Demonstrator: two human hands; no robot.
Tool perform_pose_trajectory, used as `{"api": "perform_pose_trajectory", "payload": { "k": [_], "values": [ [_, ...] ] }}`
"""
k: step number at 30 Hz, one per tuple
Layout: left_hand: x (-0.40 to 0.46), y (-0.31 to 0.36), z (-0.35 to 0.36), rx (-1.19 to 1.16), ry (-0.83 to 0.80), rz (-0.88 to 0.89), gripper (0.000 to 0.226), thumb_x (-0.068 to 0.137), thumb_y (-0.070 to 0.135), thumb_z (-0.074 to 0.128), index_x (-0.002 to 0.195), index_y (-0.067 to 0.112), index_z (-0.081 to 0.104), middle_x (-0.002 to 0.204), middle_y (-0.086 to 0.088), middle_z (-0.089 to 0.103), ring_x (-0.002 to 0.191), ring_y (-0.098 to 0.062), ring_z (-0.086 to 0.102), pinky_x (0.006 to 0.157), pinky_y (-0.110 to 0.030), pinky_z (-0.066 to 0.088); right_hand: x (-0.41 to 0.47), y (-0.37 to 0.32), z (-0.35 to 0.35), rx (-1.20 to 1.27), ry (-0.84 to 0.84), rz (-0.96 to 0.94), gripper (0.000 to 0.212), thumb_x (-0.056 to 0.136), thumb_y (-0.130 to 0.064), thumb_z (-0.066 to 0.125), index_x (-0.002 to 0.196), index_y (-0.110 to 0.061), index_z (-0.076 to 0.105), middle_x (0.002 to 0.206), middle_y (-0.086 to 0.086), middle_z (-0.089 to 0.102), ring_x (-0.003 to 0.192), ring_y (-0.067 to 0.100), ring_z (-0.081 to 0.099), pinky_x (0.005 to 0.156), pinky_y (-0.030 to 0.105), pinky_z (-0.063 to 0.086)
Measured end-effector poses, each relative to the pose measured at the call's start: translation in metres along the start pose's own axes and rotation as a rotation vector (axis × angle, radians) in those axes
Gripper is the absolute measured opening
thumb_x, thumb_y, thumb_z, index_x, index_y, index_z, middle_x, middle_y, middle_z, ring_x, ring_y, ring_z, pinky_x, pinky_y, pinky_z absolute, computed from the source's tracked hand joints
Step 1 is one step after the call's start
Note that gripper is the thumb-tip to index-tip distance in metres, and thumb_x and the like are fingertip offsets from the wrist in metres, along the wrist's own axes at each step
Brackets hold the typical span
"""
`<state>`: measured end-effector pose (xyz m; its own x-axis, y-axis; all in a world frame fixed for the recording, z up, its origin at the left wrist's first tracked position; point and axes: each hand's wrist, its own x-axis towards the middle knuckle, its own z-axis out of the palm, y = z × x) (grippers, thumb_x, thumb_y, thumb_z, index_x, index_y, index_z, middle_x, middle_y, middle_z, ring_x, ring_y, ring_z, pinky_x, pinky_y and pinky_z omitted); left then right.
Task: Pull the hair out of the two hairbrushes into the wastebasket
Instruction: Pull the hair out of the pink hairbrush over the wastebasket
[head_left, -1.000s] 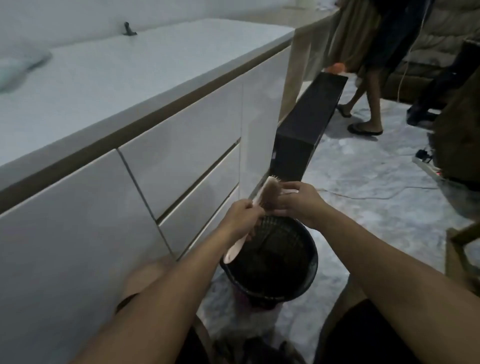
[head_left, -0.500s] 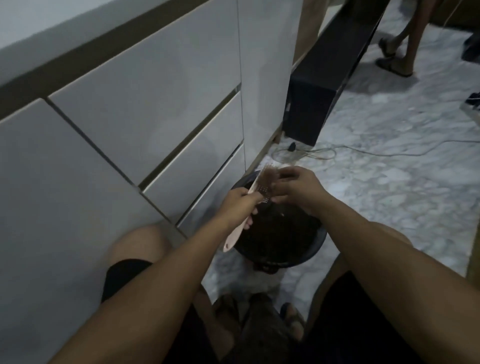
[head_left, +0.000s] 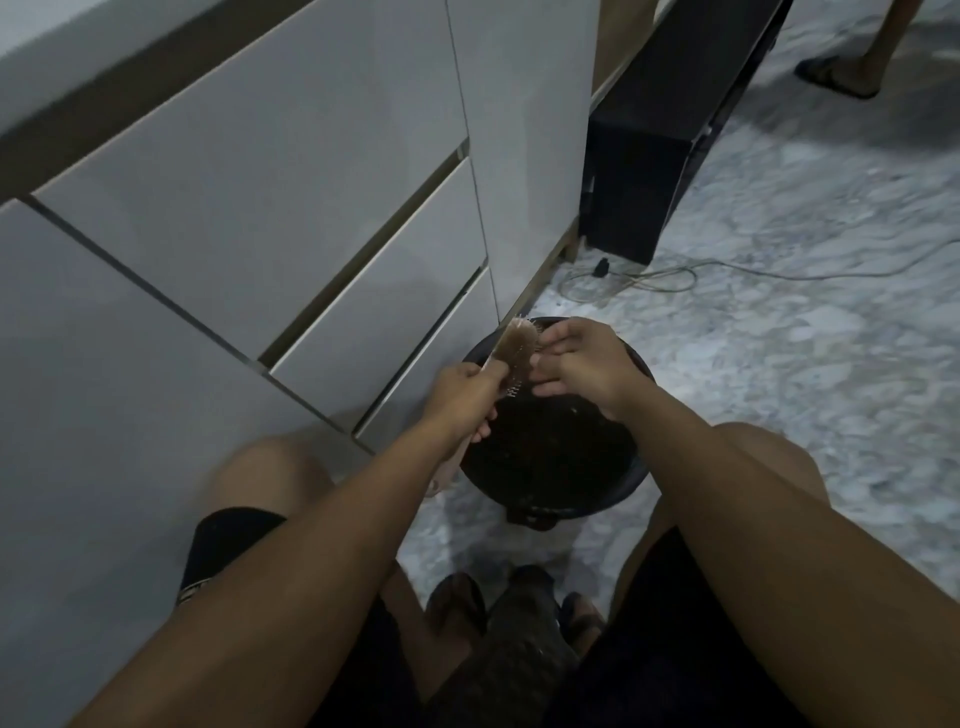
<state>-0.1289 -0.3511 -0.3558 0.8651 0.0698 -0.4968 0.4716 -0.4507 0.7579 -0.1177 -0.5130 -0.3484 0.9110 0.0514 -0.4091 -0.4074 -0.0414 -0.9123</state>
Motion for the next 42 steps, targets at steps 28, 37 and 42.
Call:
{"api": "perform_pose_trajectory", "payload": {
  "k": [28, 37, 42],
  "values": [
    [-0.003, -0.004, 0.008, -0.087, -0.174, -0.026, 0.009, 0.09, 0.017, 0.053, 0.091, 0.012, 0.061, 0.07, -0.007, 0.058, 0.051, -0.018, 0.051, 0.047, -0.029, 0.04, -0.003, 0.008, 0.0, -0.557, 0.071, -0.303, 0.043, 0.076, -0.016, 0.077, 0.116, -0.029, 0.069, 0.116, 0.0, 0.062, 0.09, 0.013, 0.066, 0.086, 0.027, 0.053],
    [0.0, -0.008, -0.001, -0.118, -0.127, -0.082, 0.012, 0.097, 0.005, 0.045, 0.098, 0.007, 0.057, 0.071, -0.01, 0.053, 0.048, -0.016, 0.045, 0.043, -0.027, 0.035, 0.009, 0.006, -0.009, -0.219, 0.488, -0.181, 0.014, 0.081, -0.012, 0.071, 0.091, -0.019, 0.079, 0.083, -0.009, 0.074, 0.083, 0.017, 0.071, 0.084, 0.042, 0.059],
    [-0.002, -0.005, -0.001, -0.169, -0.133, -0.089, 0.011, 0.095, 0.004, 0.047, 0.093, 0.006, 0.058, 0.068, -0.01, 0.052, 0.047, -0.018, 0.045, 0.042, -0.027, 0.035, 0.009, 0.006, -0.008, -0.092, 0.301, -0.042, 0.011, 0.087, -0.008, 0.067, 0.097, -0.009, 0.07, 0.092, 0.01, 0.073, 0.079, 0.019, 0.073, 0.072, 0.035, 0.062]
  ]
}}
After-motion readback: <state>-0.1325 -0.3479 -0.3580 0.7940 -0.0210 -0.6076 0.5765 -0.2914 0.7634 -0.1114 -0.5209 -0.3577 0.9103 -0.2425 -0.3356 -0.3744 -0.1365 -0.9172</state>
